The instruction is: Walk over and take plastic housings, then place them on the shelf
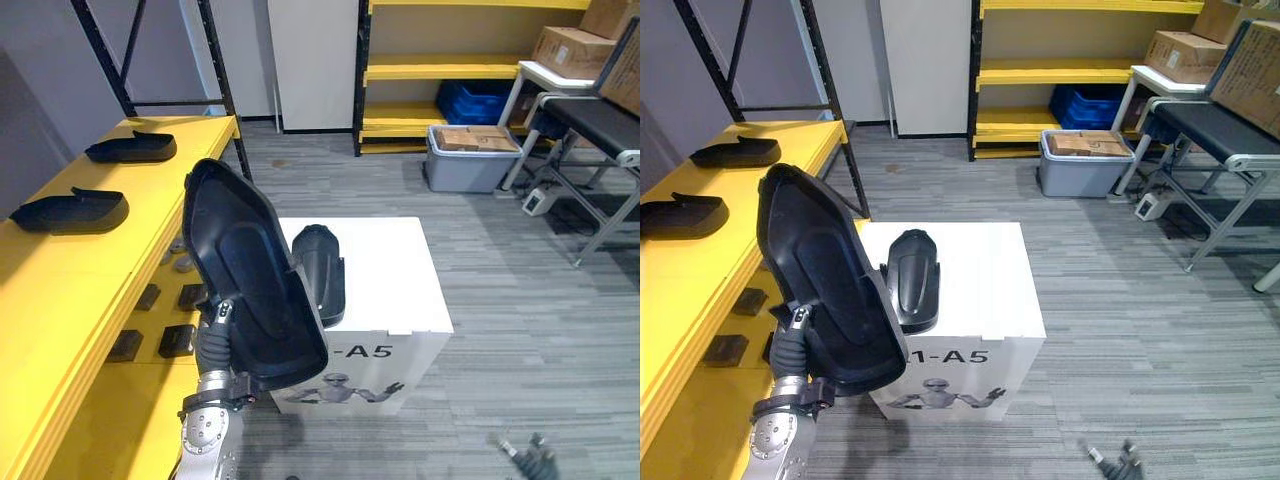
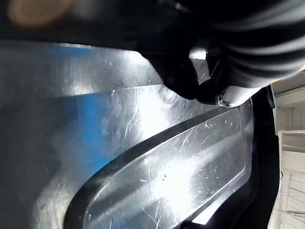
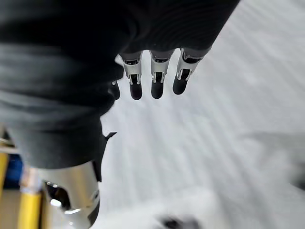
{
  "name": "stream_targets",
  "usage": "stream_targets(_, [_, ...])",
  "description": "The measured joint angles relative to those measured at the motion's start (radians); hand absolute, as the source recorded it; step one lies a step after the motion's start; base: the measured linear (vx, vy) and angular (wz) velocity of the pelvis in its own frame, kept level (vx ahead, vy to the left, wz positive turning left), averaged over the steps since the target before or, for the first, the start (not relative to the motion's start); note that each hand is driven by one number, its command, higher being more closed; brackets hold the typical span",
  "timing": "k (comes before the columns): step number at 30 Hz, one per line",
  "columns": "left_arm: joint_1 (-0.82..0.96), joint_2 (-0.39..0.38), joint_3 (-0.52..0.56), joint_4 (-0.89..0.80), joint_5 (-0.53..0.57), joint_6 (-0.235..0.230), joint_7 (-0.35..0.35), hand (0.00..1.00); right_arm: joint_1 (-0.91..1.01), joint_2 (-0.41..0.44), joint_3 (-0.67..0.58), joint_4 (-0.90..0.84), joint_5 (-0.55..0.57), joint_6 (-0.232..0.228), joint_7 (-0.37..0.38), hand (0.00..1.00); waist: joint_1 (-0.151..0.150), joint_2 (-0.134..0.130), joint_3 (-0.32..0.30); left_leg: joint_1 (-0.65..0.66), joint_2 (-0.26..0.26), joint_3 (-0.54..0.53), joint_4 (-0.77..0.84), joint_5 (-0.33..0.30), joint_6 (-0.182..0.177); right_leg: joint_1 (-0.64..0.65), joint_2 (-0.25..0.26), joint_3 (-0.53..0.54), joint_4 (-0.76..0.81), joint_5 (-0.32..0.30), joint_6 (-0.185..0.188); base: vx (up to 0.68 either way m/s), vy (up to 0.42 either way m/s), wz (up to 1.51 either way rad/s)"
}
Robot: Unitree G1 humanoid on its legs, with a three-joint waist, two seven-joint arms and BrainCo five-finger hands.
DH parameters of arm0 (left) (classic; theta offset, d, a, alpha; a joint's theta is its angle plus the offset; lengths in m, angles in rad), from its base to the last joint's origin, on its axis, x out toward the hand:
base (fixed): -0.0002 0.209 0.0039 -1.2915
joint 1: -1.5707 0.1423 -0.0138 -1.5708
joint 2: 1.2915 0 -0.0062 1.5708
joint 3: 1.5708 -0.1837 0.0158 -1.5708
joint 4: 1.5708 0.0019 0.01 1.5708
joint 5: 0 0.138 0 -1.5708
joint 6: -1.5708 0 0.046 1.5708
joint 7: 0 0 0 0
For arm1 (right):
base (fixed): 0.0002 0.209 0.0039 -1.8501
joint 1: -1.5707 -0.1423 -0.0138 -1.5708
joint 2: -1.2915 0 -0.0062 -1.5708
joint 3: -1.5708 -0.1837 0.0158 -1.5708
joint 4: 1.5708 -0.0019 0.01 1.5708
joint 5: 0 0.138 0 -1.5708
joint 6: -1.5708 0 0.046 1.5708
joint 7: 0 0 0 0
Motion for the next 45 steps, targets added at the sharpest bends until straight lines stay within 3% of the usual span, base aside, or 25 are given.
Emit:
stream_targets(6, [0.014, 0.001, -0.008, 0.001, 0.017, 0.0, -0.013, 1.0, -0.016, 0.029, 0.134, 0.04, -0.034, 0.019, 0.045, 0.0, 0.026, -0.009, 0.006, 0.002, -0.01, -0.04, 0.0, -0.003, 0.004, 0.027, -0.007, -0.043, 0.002, -0.024, 0.012, -0.03, -0.001, 0.2])
stream_targets(9, [0.014, 0.001, -0.029, 0.001, 0.017, -0.001, -0.01, 1.0, -0.045, 0.009, 0.178, 0.06, -0.046, 0.019, 0.044, 0.0, 0.049, -0.017, 0.012, -0.035, -0.028, -0.096, 0.001, 0.005, 0.003, 0.018, -0.017, -0.11, 0.036, -0.041, 0.013, 0.01, -0.011, 0.74])
stream_targets(11, [0.008, 0.0, -0.048, 0.001, 0.017, -0.001, -0.007, 1.0, -0.07, 0.001, 0.193, 0.072, -0.068, 0.019, 0.038, 0.0, 0.055, -0.035, 0.029, -0.081, -0.047, -0.154, 0.004, 0.025, 0.019, 0.01, -0.034, -0.218, 0.077, -0.066, 0.009, 0.02, -0.021, 1.31])
stream_targets(12, [0.008, 0.0, -0.054, 0.001, 0.017, -0.001, -0.005, 1.0, -0.076, 0.004, 0.193, 0.072, -0.072, 0.019, 0.035, 0.0, 0.053, -0.035, 0.031, -0.095, -0.049, -0.143, 0.006, 0.02, 0.026, 0.014, -0.042, -0.255, 0.079, -0.068, 0.011, 0.04, -0.026, 1.62])
stream_targets(14, [-0.011, -0.007, -0.07, 0.012, 0.017, -0.001, 0.003, 1.0, -0.096, 0.006, 0.191, 0.073, -0.087, 0.019, 0.026, 0.0, 0.051, -0.054, 0.06, -0.131, -0.051, 0.001, 0.019, -0.052, 0.119, 0.046, -0.081, -0.407, 0.077, -0.063, 0.019, 0.09, 0.01, 1.97])
stream_targets(15, [-0.017, -0.009, -0.072, 0.017, 0.017, -0.001, 0.002, 1.0, -0.097, 0.007, 0.192, 0.073, -0.088, 0.019, 0.026, 0.0, 0.047, -0.063, 0.066, -0.149, -0.044, 0.052, 0.045, -0.053, 0.124, 0.053, -0.093, -0.447, 0.08, -0.062, 0.021, 0.14, 0.048, 2.11])
stream_targets(16, [-0.028, -0.016, -0.072, 0.023, 0.018, 0.0, 0.002, 1.0, -0.105, -0.003, 0.191, 0.073, -0.103, 0.02, 0.025, 0.0, 0.049, -0.042, 0.074, -0.175, -0.007, 0.161, 0.103, -0.056, 0.13, 0.072, -0.094, -0.517, 0.101, -0.063, 0.022, 0.17, 0.044, 2.01])
stream_targets(17, [-0.027, -0.022, -0.071, 0.025, 0.019, 0.0, 0.008, 1.0, -0.116, -0.011, 0.191, 0.073, -0.115, 0.023, 0.022, 0.0, 0.049, -0.038, 0.075, -0.177, 0.011, 0.249, 0.126, -0.048, 0.142, 0.096, -0.102, -0.575, 0.12, -0.063, 0.023, 0.2, 0.041, 1.87])
stream_targets(21, [-0.031, -0.023, -0.072, 0.028, 0.021, 0.0, 0.015, 1.0, -0.176, -0.027, 0.192, 0.071, -0.14, 0.027, 0.014, 0.0, 0.057, -0.04, 0.074, -0.136, -0.056, 0.27, 0.055, 0.003, 0.131, 0.153, -0.152, -0.639, 0.123, -0.064, 0.023, 0.24, 0.107, 1.13])
stream_targets(23, [-0.034, -0.025, -0.073, 0.028, 0.034, 0.003, 0.016, 1.0, -0.207, -0.02, 0.213, 0.069, -0.155, 0.027, 0.015, 0.0, 0.073, -0.05, 0.077, -0.115, -0.098, 0.263, 0.044, -0.009, 0.139, 0.166, -0.193, -0.639, 0.15, -0.063, 0.023, 0.22, 0.187, 0.38])
stream_targets(24, [-0.044, -0.029, -0.085, 0.029, 0.059, 0.012, 0.018, 1.0, -0.213, -0.01, 0.236, 0.067, -0.171, 0.029, 0.018, 0.0, 0.075, -0.053, 0.077, -0.106, -0.126, 0.241, 0.063, -0.034, 0.15, 0.162, -0.24, -0.639, 0.234, -0.06, 0.02, 0.18, 0.148, 0.42])
stream_targets(25, [-0.051, -0.029, -0.093, 0.029, 0.067, 0.015, 0.018, 1.0, -0.21, -0.004, 0.243, 0.067, -0.176, 0.033, 0.018, 0.0, 0.073, -0.055, 0.078, -0.101, -0.136, 0.224, 0.072, -0.05, 0.152, 0.155, -0.259, -0.636, 0.285, -0.055, 0.012, 0.22, 0.158, 0.72])
stream_targets(26, [-0.063, -0.03, -0.112, 0.03, 0.089, 0.02, 0.018, 1.0, -0.199, -0.001, 0.262, 0.068, -0.181, 0.039, 0.021, 0.0, 0.068, -0.055, 0.079, -0.092, -0.143, 0.188, 0.093, -0.076, 0.158, 0.119, -0.293, -0.593, 0.419, -0.022, -0.039, 0.2, 0.095, 0.77])
stream_targets(27, [-0.077, -0.033, -0.128, 0.036, 0.108, 0.021, 0.023, 1.0, -0.192, 0.003, 0.272, 0.07, -0.183, 0.041, 0.024, 0.0, 0.058, -0.04, 0.077, -0.083, -0.135, 0.151, 0.108, -0.094, 0.159, 0.074, -0.285, -0.498, 0.518, -0.044, -0.053, 0.2, 0.064, 1.03])
stream_targets(29, [-0.114, -0.039, -0.135, 0.064, 0.139, 0.022, 0.032, 1.0, -0.175, 0.016, 0.274, 0.069, -0.187, 0.044, 0.027, 0.0, 0.027, -0.039, 0.08, -0.055, -0.122, 0.062, 0.118, -0.114, 0.163, -0.045, -0.161, -0.254, 0.62, -0.183, -0.047, 0.18, -0.018, 1.07])
stream_targets(30, [-0.122, -0.039, -0.135, 0.077, 0.143, 0.022, 0.037, 1.0, -0.168, 0.016, 0.277, 0.067, -0.187, 0.044, 0.027, 0.0, 0.02, -0.038, 0.081, -0.043, -0.12, 0.042, 0.118, -0.117, 0.162, -0.077, -0.127, -0.193, 0.623, -0.206, -0.046, 0.22, -0.076, 1.01])
stream_targets(32, [-0.148, -0.041, -0.143, 0.121, 0.17, 0.028, 0.061, 1.0, -0.148, 0.012, 0.279, 0.023, -0.177, 0.044, 0.026, 0.0, 0.012, -0.041, 0.081, -0.007, -0.122, -0.028, 0.136, -0.136, 0.153, -0.206, -0.016, 0.031, 0.608, -0.237, -0.033, 0.18, -0.084, 0.97])
stream_targets(34, [-0.16, -0.045, -0.171, 0.125, 0.184, 0.041, 0.074, 1.0, -0.115, 0.014, 0.286, -0.033, -0.173, 0.043, 0.026, 0.0, 0.011, -0.044, 0.081, -0.002, -0.126, -0.094, 0.181, -0.165, 0.136, -0.273, 0.031, 0.14, 0.562, -0.235, -0.027, 0.15, -0.164, 1.22])
stream_targets(36, [-0.169, -0.051, -0.203, 0.122, 0.186, 0.04, 0.081, 1.0, -0.075, 0.025, 0.301, -0.078, -0.172, 0.043, 0.024, 0.0, 0.021, -0.073, 0.07, -0.004, -0.149, -0.147, 0.227, -0.206, 0.115, -0.276, 0.01, 0.174, 0.424, -0.155, -0.003, 0.14, -0.182, 1.15])
stream_targets(37, [-0.172, -0.053, -0.206, 0.116, 0.187, 0.038, 0.09, 1.0, -0.056, 0.048, 0.312, -0.088, -0.172, 0.043, 0.025, 0.0, 0.05, -0.12, 0.059, -0.003, -0.178, -0.153, 0.267, -0.249, 0.099, -0.27, -0.035, 0.177, 0.362, -0.079, 0.029, 0.21, -0.256, 0.61])
stream_targets(38, [-0.172, -0.079, -0.21, 0.133, 0.195, 0.047, 0.096, 1.0, -0.042, 0.059, 0.311, -0.092, -0.172, 0.048, 0.025, 0.0, 0.049, -0.096, 0.049, -0.019, -0.128, -0.128, 0.324, -0.303, 0.085, -0.235, -0.017, 0.138, 0.336, -0.085, 0.023, 0.21, -0.259, 0.57])
stream_targets(39, [-0.175, -0.09, -0.221, 0.133, 0.204, 0.046, 0.097, 1.0, -0.038, 0.061, 0.309, -0.097, -0.167, 0.048, 0.024, 0.0, 0.049, -0.08, 0.04, -0.029, -0.084, -0.084, 0.348, -0.316, 0.064, -0.215, -0.001, 0.114, 0.302, -0.077, 0.01, 0.2, -0.25, 0.47])
stream_targets(41, [-0.199, -0.09, -0.243, 0.133, 0.221, 0.046, 0.096, 1.0, -0.041, 0.062, 0.311, -0.098, -0.166, 0.052, 0.025, 0.0, 0.053, -0.065, 0.032, -0.015, -0.043, -0.055, 0.345, -0.314, 0.048, -0.185, 0.019, 0.094, 0.265, -0.068, -0.004, 0.19, -0.163, 0.19])
stream_targets(45, [-0.254, -0.09, -0.269, 0.133, 0.266, 0.049, 0.113, 1.0, -0.023, 0.071, 0.309, -0.133, -0.166, 0.052, 0.025, 0.0, 0.047, -0.066, 0.024, 0.029, -0.029, -0.048, 0.311, -0.309, 0.038, -0.126, 0.029, 0.079, 0.207, -0.063, -0.009, 0.16, -0.06, 0.06])
